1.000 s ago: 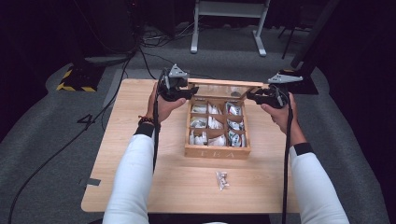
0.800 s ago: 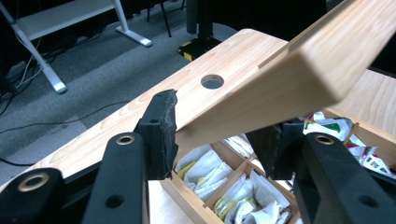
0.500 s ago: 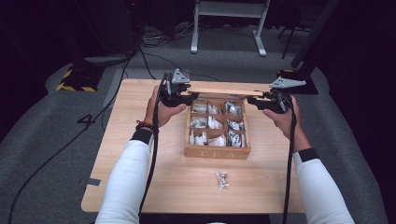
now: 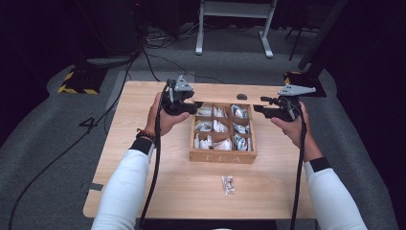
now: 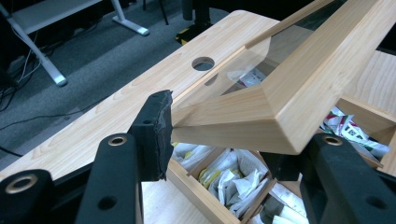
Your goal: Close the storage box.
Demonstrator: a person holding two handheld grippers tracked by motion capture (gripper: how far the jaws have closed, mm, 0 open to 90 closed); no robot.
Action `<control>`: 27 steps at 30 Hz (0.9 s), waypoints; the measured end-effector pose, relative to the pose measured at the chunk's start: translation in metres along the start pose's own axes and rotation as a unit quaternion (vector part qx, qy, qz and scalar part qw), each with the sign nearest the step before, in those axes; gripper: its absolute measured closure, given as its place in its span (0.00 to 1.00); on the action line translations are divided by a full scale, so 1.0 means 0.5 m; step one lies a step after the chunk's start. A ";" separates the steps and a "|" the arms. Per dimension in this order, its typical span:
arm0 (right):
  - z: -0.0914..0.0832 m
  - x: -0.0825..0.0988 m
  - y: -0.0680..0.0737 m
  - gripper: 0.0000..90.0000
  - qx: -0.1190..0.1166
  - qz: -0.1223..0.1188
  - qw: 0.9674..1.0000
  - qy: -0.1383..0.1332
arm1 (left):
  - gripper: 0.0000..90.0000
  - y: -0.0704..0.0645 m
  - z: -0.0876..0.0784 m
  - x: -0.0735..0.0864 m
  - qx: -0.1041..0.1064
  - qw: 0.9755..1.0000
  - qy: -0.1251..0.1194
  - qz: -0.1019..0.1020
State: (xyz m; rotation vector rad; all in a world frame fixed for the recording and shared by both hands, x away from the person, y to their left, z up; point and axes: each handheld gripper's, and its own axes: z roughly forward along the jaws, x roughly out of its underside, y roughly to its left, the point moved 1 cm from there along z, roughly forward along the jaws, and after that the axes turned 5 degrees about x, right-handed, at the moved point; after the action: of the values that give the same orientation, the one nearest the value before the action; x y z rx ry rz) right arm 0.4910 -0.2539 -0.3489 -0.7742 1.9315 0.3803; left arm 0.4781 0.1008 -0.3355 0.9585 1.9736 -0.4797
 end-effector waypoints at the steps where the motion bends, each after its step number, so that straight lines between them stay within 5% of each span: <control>1: -0.001 0.001 0.001 0.55 -0.001 -0.001 1.000 0.001 | 0.55 -0.002 0.000 0.001 -0.001 1.000 0.001 0.001; 27: -0.030 0.034 0.033 0.52 -0.003 -0.038 0.999 0.012 | 0.55 -0.032 -0.019 0.046 0.016 1.000 0.022 0.016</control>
State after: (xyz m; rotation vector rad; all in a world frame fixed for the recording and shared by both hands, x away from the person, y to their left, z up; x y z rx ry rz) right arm 0.4642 -0.2560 -0.3581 -0.8581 1.9177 0.3319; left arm 0.4530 0.1068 -0.3498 1.0272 1.9914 -0.4761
